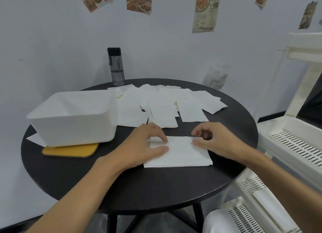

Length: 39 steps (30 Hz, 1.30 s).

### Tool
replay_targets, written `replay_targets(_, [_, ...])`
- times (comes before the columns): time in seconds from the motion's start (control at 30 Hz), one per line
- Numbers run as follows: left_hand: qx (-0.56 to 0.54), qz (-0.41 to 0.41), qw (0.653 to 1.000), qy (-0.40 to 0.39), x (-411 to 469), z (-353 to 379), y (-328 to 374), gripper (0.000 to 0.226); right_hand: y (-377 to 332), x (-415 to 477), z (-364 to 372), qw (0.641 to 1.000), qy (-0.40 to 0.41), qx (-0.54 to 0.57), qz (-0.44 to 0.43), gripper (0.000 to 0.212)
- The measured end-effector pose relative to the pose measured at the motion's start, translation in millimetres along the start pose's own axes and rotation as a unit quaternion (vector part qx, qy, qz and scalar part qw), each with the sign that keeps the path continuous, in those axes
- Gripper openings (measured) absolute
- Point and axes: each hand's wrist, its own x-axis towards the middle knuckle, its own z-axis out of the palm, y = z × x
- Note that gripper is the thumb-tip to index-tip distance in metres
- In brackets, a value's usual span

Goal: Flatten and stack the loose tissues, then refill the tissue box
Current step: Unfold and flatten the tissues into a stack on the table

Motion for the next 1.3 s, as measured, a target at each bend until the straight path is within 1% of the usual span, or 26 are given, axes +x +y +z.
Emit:
replay_targets(0.1, [0.022,-0.001,1.0,-0.013,1.6,-0.6,-1.8,0.008,6.3,9.0,-0.5,0.998,0.055,-0.006,0.006,0.006])
replay_targets(0.17, [0.031,-0.001,0.999,-0.013,4.0,-2.0,-3.4,0.009,13.8,22.7,0.0,0.994,0.105,-0.01,0.038,0.008])
replay_targets(0.23, [0.04,-0.001,0.999,-0.015,7.2,-3.2,-3.7,0.01,23.3,40.8,1.1,0.984,0.148,-0.034,0.093,0.021])
replay_targets(0.3, [0.053,0.001,0.998,-0.017,12.1,-3.3,-4.8,0.012,29.8,58.0,1.3,0.973,0.169,-0.067,0.143,0.037])
replay_targets(0.37, [0.071,0.01,0.997,-0.017,16.0,-2.0,-7.7,0.013,30.0,70.6,2.5,0.965,0.165,-0.115,0.168,0.048])
replay_targets(0.47, [0.07,0.018,0.997,-0.017,18.9,-0.1,-12.6,0.017,24.8,80.9,4.9,0.958,0.142,-0.149,0.198,0.049])
replay_targets(0.6, [0.065,0.022,0.998,-0.015,20.1,0.9,-14.2,0.016,23.6,85.8,5.4,0.957,0.142,-0.116,0.227,0.046])
replay_targets(0.7, [0.061,0.022,0.998,-0.013,20.0,1.3,-13.9,0.015,26.3,85.3,6.1,0.963,0.149,-0.088,0.207,0.042])
replay_targets(0.77, [0.06,0.024,0.998,-0.011,19.9,1.3,-13.8,0.016,29.5,83.4,5.8,0.964,0.189,-0.044,0.182,0.029])
replay_targets(0.87, [0.058,0.024,0.998,-0.01,19.6,1.2,-13.6,0.015,27.6,77.4,2.2,0.952,0.262,0.058,0.145,0.011])
replay_targets(0.97, [0.051,0.027,0.998,0.0,18.7,0.8,-12.2,0.011,20.7,70.9,0.3,0.934,0.302,0.149,0.119,0.006])
replay_targets(1.03, [0.015,0.016,0.999,0.046,19.1,0.5,-9.5,0.005,16.7,68.4,0.4,0.918,0.283,0.262,0.092,0.008])
replay_targets(1.13, [-0.08,-0.04,0.981,0.17,23.6,-1.3,-6.0,0.009,10.5,61.7,0.8,0.896,0.207,0.389,0.048,0.016])
replay_targets(1.2, [-0.13,-0.074,0.962,0.23,28.6,-4.7,-2.9,0.019,7.9,56.5,1.4,0.887,0.161,0.433,0.019,0.022])
replay_targets(1.23, [-0.163,-0.094,0.951,0.244,29.6,-7.2,-0.7,0.025,6.7,54.7,2.1,0.884,0.141,0.445,0.006,0.024])
replay_targets(1.3, [-0.243,-0.133,0.929,0.246,31.0,-10.2,1.2,0.034,4.5,51.2,3.3,0.888,0.103,0.449,-0.007,0.027])
